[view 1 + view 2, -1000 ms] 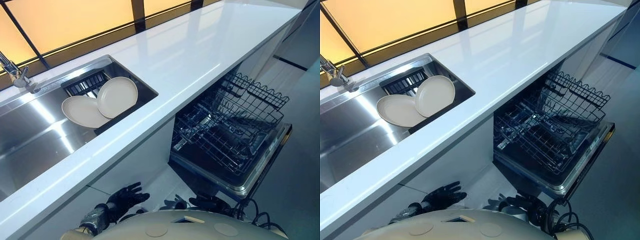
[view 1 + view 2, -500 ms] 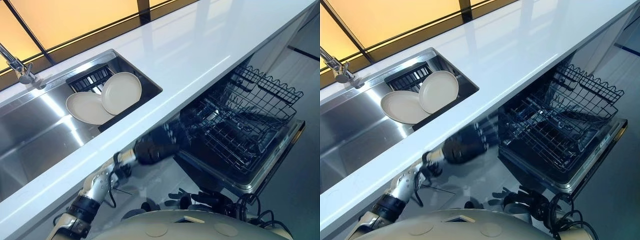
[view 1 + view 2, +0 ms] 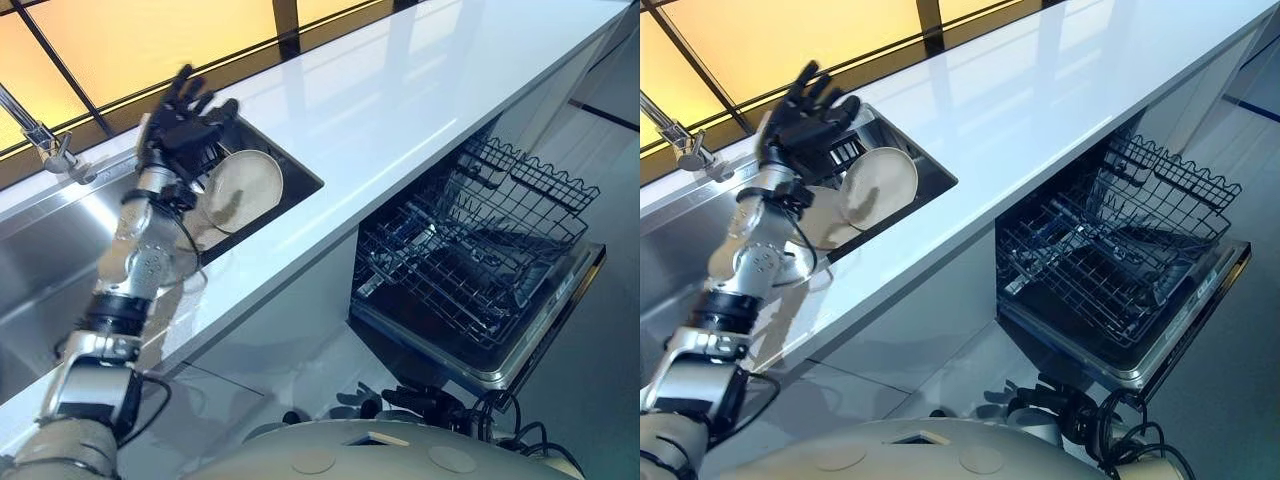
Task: Pick up plates and place into dishwasher.
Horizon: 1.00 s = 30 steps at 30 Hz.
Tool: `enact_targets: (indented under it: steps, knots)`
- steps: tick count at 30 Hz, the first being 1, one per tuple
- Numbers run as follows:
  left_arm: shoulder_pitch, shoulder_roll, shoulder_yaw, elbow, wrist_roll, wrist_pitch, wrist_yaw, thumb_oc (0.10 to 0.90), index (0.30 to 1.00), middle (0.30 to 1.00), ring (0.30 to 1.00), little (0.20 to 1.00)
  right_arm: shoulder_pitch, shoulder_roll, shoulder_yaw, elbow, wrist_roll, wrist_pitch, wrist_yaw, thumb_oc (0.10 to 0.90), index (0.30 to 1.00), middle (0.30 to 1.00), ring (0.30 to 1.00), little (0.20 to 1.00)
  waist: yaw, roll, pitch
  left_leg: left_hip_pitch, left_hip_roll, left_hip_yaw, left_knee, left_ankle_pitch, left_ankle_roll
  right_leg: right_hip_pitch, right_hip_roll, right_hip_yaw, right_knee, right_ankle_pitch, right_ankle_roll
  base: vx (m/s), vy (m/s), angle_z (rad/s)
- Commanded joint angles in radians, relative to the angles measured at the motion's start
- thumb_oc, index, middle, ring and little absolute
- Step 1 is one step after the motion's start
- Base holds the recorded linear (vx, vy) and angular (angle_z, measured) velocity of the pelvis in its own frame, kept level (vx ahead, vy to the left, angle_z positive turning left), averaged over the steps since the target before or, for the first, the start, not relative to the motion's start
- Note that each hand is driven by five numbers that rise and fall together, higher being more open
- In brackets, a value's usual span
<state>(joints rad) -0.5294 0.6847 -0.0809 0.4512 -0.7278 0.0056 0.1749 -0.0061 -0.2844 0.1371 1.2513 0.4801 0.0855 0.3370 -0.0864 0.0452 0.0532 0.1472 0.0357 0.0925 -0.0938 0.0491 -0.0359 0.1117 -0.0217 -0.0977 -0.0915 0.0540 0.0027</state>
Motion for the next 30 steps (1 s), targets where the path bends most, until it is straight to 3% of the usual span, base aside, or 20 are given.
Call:
enact_targets:
  steps: [1,5,12,17,23,30]
  knots:
    - [-0.283,0.196,-0.044,0.170,0.316,-0.038,0.032,0.800,0.900,0.900,0.900,0.900,-0.008,-0.030,0.039,0.055,0.004,-0.012,0.021,0.800,0.900,0.900,0.900,0.900,-0.014,0.032,-0.066,-0.031,-0.077,-0.004,0.007,-0.068,0.053,-0.024,0.021,-0.019,0.062,-0.068,0.066,0.05,0.076,-0.03]
    - [-0.433,0.334,-0.191,0.323,0.365,-0.014,-0.030,0.800,0.900,0.900,0.900,0.900,0.002,-0.046,0.039,0.073,0.004,-0.027,0.024,0.800,0.900,0.900,0.900,0.900,-0.024,0.037,-0.060,-0.033,-0.083,0.002,0.007,-0.067,0.054,-0.033,0.018,-0.007,0.059,-0.053,0.079,0.05,0.076,-0.01]
    - [-0.586,0.417,-0.365,0.430,0.548,-0.015,-0.139,0.800,0.900,0.900,0.900,0.900,0.021,-0.060,0.029,0.085,-0.020,-0.052,0.041,0.800,0.900,0.900,0.900,0.900,-0.049,0.038,-0.039,-0.035,-0.091,0.020,0.007,-0.073,0.061,-0.060,0.013,0.028,0.081,-0.042,0.098,0.06,0.089,-0.01]
    - [-0.649,0.428,-0.458,0.460,0.584,0.048,-0.289,0.800,0.900,0.900,0.900,0.900,0.032,-0.074,0.020,0.079,-0.038,-0.062,0.044,0.800,0.900,0.900,0.900,0.900,-0.075,0.038,-0.010,-0.033,-0.101,0.049,0.007,-0.085,0.078,-0.095,0.000,0.056,0.118,-0.035,0.123,0.08,0.129,-0.17]
    - [-0.680,0.403,-0.482,0.463,0.539,0.096,-0.401,0.800,0.900,0.900,0.900,0.900,0.038,-0.079,0.000,0.069,-0.045,-0.069,0.043,0.800,0.900,0.900,0.900,0.900,-0.095,0.029,0.024,-0.039,-0.112,0.084,0.017,-0.099,0.098,-0.149,-0.020,0.083,0.175,-0.017,0.149,0.06,0.101,-0.11]
    - [-0.666,0.361,-0.484,0.464,0.466,0.151,-0.540,0.800,0.900,0.900,0.900,0.900,0.046,-0.075,-0.010,0.059,-0.054,-0.083,0.044,0.800,0.900,0.900,0.900,0.900,-0.111,0.024,0.050,-0.053,-0.119,0.115,0.035,-0.108,0.106,-0.196,-0.031,0.105,0.208,0.015,0.155,0.05,0.070,-0.02]
